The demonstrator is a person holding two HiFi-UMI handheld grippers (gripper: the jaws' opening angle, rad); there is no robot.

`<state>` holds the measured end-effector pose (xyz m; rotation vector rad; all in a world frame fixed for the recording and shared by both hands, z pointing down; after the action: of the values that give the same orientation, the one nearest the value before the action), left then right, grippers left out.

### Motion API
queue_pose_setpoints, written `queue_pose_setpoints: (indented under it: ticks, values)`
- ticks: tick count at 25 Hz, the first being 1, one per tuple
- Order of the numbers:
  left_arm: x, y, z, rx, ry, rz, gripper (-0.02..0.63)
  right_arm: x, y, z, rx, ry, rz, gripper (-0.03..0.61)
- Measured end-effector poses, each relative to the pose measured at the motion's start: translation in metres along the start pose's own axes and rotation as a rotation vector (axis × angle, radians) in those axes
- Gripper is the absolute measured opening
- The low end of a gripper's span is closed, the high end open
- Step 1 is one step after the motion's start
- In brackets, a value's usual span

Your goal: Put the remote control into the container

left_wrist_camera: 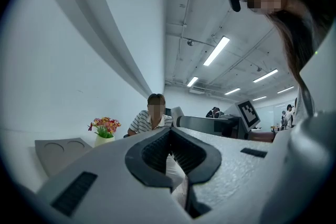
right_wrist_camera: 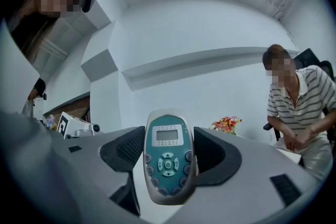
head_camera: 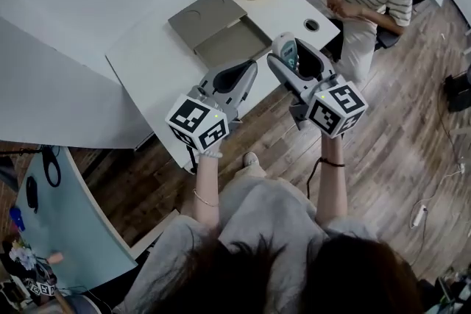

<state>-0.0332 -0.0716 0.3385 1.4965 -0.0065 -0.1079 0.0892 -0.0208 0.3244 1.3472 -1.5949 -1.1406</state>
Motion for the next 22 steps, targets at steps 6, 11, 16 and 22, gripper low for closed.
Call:
queue_pose_setpoints:
  ticks: [6,11,16,22]
  values:
    - [0.001,0.012,0.015,-0.013,-0.05,0.045,0.003,0.026,0.001,-0.011,-0.005,-0.05,0.021,0.29]
    - [0.003,0.017,0.03,-0.011,-0.095,0.064,0.003,0.049,0.005,-0.02,0.001,-0.101,0.046,0.29]
    - [0.009,0.022,0.046,-0.016,-0.173,0.071,0.003,0.075,0.008,-0.033,-0.034,-0.17,0.108,0.29]
    - [0.026,0.023,0.07,-0.028,-0.267,0.077,0.003,0.112,0.001,-0.057,-0.045,-0.276,0.162,0.29]
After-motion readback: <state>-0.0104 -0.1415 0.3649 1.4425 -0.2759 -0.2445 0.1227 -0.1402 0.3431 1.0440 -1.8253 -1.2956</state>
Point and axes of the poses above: the fingertips, and each gripper's own axes: x forward along the fingers, z to its left, y out of its underside, the point moved 5 cm from there along -x, backward along the fingers, and after that the axes turned 7 degrees about x, right-handed, at the moved point
